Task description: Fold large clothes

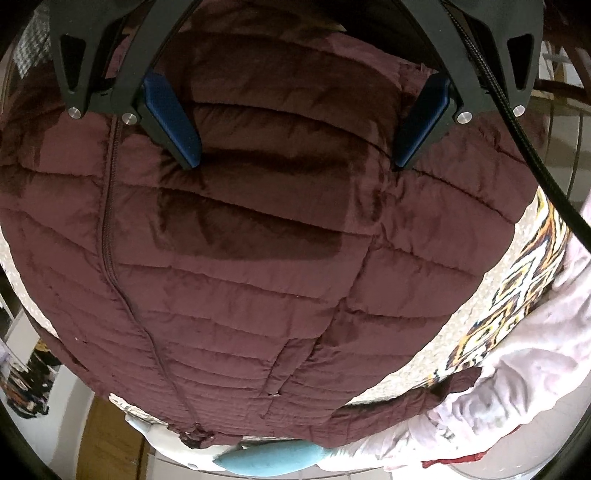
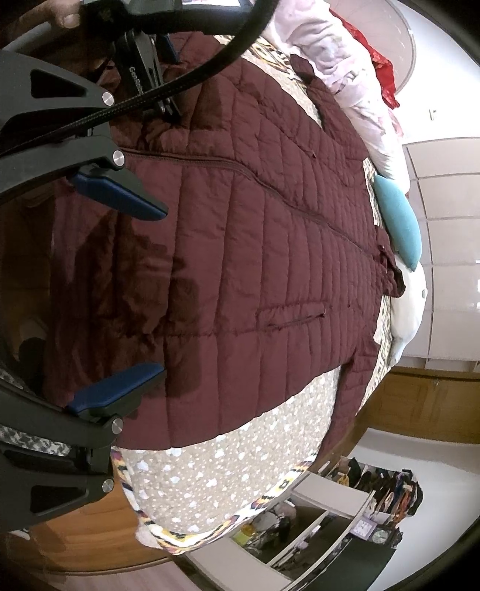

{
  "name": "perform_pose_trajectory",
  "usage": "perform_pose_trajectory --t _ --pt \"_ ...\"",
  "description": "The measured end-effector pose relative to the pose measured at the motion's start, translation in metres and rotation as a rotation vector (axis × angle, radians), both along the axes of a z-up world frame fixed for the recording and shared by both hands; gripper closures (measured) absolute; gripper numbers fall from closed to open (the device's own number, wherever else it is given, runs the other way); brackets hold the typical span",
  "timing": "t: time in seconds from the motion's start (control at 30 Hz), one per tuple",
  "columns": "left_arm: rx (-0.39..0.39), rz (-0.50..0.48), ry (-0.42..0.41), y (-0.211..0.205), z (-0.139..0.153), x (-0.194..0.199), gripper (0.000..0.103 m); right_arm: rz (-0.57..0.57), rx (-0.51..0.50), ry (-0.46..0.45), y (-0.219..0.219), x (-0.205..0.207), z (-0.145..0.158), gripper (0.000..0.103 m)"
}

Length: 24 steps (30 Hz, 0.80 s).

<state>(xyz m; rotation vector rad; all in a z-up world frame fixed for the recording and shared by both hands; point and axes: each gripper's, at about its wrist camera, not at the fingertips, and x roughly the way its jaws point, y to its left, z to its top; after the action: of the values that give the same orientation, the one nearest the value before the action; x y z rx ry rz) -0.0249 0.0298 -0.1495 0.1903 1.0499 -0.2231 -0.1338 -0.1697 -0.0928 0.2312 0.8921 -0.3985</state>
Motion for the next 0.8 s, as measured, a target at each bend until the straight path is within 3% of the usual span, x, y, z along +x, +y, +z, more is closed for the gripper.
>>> perform_pose_trajectory --t 0.27,0.37,0.47,0.8 --pt "-0.007 -0.019 0.004 0.003 0.009 -0.001 0.001 -0.015 0.001 -0.007 -0.021 0.007 -0.003 0.020" --pt "-0.022 -0.021 -0.010 0.003 0.022 -0.004 0.013 -0.033 0.008 -0.008 -0.034 0.008 -0.001 0.020" --pt "-0.031 -0.041 -0.051 0.000 0.040 -0.008 0.013 -0.059 0.000 -0.028 -0.051 0.010 0.008 0.020" --pt "-0.050 -0.083 -0.144 -0.016 0.091 -0.006 0.013 -0.180 0.098 -0.102 -0.157 0.023 0.037 0.020"
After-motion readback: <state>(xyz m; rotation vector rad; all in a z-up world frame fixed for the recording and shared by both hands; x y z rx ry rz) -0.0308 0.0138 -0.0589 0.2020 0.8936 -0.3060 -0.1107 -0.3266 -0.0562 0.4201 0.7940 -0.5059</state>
